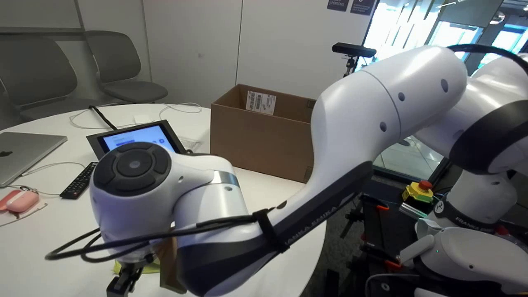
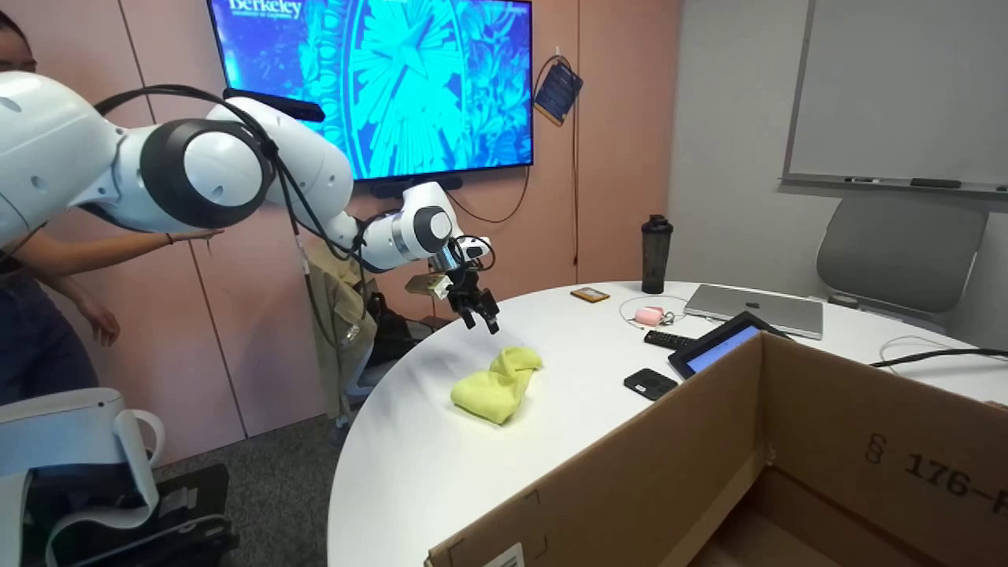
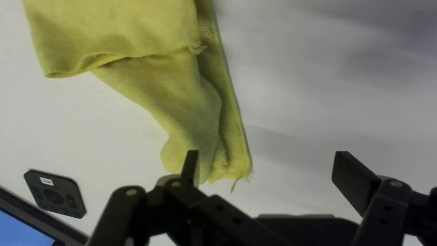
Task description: Place the green marker on the yellow towel, fold the yellow towel and place it inside the brown box
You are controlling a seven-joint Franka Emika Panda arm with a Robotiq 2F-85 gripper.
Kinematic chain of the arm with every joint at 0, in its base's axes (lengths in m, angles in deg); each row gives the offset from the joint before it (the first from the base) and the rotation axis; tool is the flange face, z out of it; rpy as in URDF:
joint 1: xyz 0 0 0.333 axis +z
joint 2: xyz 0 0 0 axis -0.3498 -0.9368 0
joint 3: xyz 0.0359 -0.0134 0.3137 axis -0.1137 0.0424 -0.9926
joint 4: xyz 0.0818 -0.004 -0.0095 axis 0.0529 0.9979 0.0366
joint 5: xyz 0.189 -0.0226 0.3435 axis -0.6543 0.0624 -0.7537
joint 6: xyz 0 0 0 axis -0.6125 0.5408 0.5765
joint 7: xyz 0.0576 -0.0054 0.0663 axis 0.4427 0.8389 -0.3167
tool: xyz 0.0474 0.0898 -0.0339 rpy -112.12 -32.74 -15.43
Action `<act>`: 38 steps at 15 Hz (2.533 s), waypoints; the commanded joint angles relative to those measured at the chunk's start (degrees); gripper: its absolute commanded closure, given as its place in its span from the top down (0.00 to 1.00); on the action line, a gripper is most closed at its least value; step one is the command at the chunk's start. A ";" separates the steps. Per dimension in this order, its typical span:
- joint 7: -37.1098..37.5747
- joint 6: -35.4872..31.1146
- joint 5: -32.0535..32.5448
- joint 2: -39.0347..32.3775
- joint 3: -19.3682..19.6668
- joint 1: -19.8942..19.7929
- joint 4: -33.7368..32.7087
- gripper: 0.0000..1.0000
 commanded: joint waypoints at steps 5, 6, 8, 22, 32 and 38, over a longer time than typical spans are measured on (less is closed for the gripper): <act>-2.24 8.79 -1.74 -10.68 -2.02 -0.32 -18.06 1.00; -2.78 8.51 -1.95 -11.57 -2.26 -0.75 -19.38 1.00; -2.12 6.92 -2.16 -13.44 -1.85 -1.43 -22.06 1.00; -2.17 7.32 -3.07 -17.34 -4.91 -6.75 -24.58 1.00; -1.30 7.66 -3.11 -19.85 -4.81 -8.63 -25.89 0.75; -1.10 8.51 -3.56 -19.95 -5.33 -9.68 -25.79 0.37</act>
